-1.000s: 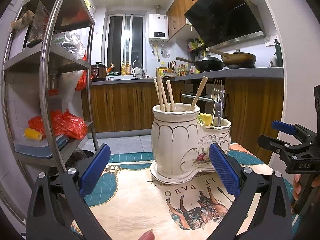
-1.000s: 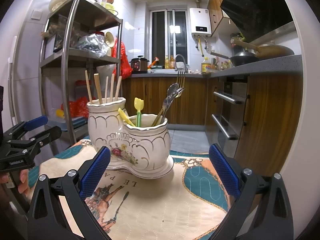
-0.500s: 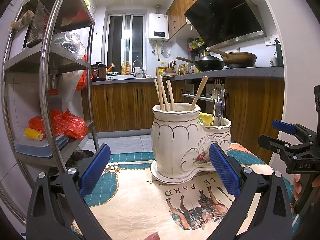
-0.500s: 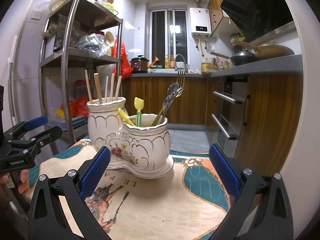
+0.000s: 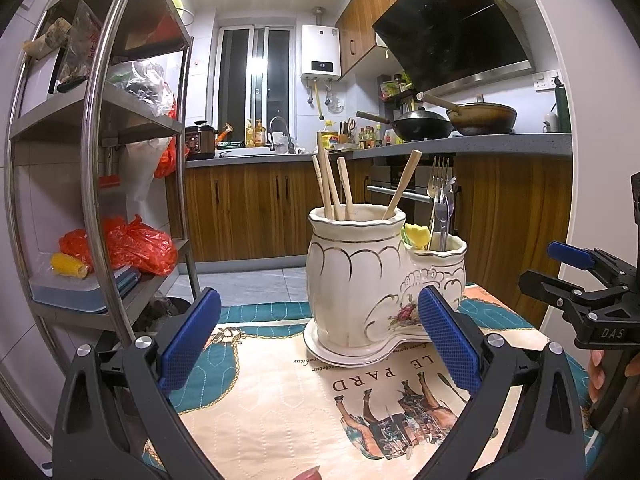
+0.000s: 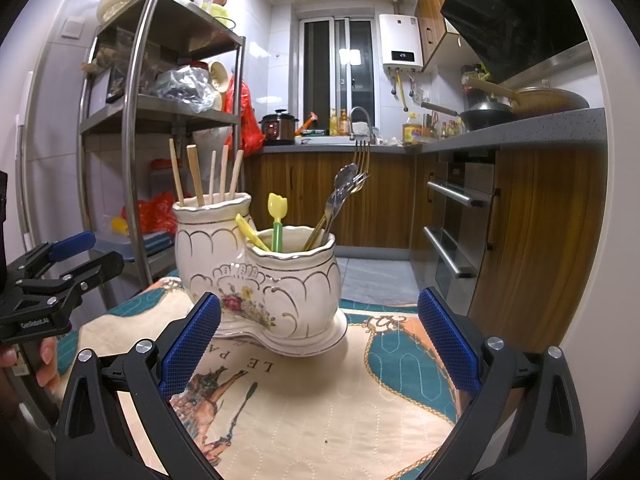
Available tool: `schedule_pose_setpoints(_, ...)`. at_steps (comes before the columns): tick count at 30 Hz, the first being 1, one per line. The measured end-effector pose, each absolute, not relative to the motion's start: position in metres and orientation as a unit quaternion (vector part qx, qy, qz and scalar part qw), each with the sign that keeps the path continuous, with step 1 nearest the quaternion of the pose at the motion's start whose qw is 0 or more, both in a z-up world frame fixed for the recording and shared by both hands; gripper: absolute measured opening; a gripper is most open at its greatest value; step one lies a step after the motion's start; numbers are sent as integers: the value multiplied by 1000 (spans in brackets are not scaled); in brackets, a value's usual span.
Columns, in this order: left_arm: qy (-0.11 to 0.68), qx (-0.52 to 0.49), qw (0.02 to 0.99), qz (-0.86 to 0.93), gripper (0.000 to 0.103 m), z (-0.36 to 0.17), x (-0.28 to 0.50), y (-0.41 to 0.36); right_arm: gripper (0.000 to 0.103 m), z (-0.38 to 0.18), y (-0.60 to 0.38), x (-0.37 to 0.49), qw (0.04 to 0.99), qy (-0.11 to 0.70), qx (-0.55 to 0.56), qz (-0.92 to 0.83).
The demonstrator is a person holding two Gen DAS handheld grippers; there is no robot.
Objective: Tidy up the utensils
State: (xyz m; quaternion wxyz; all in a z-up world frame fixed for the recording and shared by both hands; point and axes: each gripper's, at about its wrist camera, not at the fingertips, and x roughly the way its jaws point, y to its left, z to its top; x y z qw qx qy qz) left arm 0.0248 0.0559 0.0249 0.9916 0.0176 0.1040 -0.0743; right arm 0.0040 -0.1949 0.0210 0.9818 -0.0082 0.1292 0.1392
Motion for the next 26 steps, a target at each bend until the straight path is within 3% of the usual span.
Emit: schedule_pose_setpoints(26,118,22,990,-70,97,24,30,53,98,22,-194,4,982,131,-8,139)
